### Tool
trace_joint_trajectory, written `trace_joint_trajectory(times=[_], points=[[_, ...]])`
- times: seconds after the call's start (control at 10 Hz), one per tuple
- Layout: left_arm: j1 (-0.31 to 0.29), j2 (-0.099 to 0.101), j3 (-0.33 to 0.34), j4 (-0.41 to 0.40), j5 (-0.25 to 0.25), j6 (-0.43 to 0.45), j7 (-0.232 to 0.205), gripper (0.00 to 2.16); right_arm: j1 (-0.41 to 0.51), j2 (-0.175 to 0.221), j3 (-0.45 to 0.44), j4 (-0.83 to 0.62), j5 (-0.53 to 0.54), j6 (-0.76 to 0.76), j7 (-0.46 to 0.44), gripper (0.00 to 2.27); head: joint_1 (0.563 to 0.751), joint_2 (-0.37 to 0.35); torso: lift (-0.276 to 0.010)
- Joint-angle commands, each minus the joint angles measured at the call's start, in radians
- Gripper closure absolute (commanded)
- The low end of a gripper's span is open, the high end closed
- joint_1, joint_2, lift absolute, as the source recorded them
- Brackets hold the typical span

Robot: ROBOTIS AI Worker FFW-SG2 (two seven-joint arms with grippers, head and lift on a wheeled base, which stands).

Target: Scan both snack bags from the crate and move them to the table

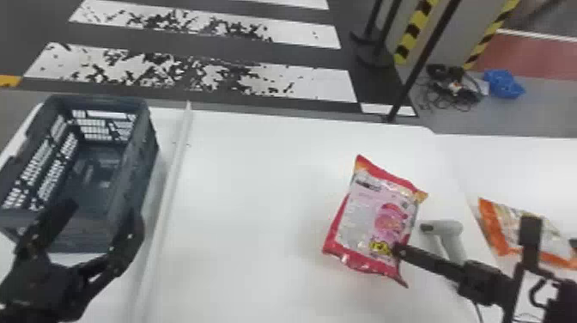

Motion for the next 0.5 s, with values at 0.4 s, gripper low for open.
trace_joint_trajectory(times=[0.4], points=[[-0.002,0.002,0.001,0.008,-0.017,0.0,0.0,0.07,-0.257,-0.071,-0.297,0.222,-0.106,0.024,-0.075,2.24,0.695,-0.298,-0.087]])
